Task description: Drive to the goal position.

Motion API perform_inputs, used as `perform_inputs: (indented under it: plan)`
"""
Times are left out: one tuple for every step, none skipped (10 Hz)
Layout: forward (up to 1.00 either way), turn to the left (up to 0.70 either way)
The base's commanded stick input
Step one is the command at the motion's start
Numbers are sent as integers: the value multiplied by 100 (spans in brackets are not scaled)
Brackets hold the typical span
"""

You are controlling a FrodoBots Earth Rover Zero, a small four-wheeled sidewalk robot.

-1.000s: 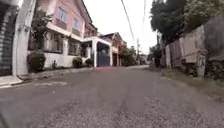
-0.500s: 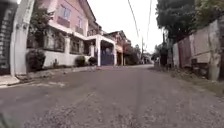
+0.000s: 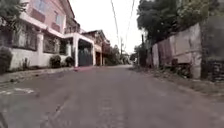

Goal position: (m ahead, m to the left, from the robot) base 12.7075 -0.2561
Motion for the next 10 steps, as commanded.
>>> perform_inputs:
  plan:
    - [85,9]
    - [85,9]
    - [85,9]
    - [85,9]
    - [85,9]
    - [85,9]
    - [85,9]
    - [85,9]
    - [85,9]
    - [85,9]
